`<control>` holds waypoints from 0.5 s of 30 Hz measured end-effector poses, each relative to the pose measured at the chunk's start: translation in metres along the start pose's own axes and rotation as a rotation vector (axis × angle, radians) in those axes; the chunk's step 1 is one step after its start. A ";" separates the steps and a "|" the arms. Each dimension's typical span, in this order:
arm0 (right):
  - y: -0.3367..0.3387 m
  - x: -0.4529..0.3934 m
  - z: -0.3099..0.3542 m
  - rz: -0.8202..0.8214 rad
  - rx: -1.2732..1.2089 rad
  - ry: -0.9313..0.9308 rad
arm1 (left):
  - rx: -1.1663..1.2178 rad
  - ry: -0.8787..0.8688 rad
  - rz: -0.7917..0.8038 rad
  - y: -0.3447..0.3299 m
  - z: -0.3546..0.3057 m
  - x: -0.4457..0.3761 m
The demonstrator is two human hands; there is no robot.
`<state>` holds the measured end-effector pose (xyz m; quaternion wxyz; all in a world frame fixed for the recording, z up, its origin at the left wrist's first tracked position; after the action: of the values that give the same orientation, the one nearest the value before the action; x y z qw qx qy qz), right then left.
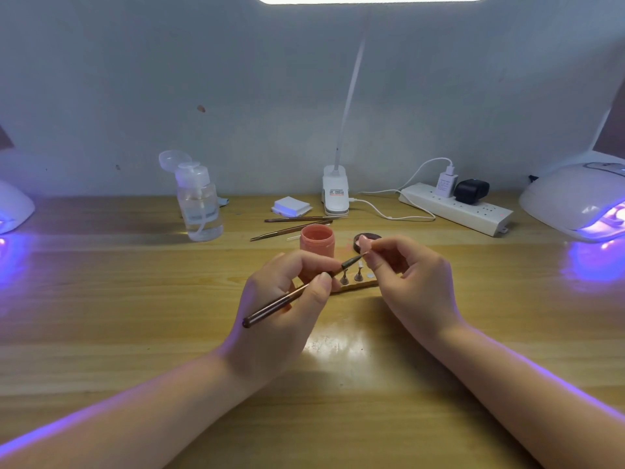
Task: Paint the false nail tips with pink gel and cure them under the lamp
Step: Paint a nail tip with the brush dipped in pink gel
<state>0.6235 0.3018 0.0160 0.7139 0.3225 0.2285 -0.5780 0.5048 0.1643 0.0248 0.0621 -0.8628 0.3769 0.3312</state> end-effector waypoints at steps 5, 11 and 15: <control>-0.002 0.001 -0.001 0.029 -0.075 -0.080 | 0.027 0.052 -0.028 -0.001 0.001 -0.002; -0.001 0.000 -0.004 0.045 -0.138 -0.157 | 0.073 0.023 -0.020 0.000 0.001 -0.001; -0.002 0.000 -0.003 0.054 -0.142 -0.149 | 0.069 0.045 0.009 -0.001 0.001 -0.001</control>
<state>0.6215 0.3035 0.0131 0.7653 0.2331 0.2064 -0.5634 0.5044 0.1667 0.0245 0.0819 -0.8656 0.3933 0.2987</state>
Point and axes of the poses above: each hand's wrist, its own x-axis away from the middle knuckle, its own y-axis out of the back of the hand, z = x × y, the point moved 3 cm from there along -x, towards the middle knuckle, and after that the axes turned 8 degrees about -z, right-handed, at the moved point
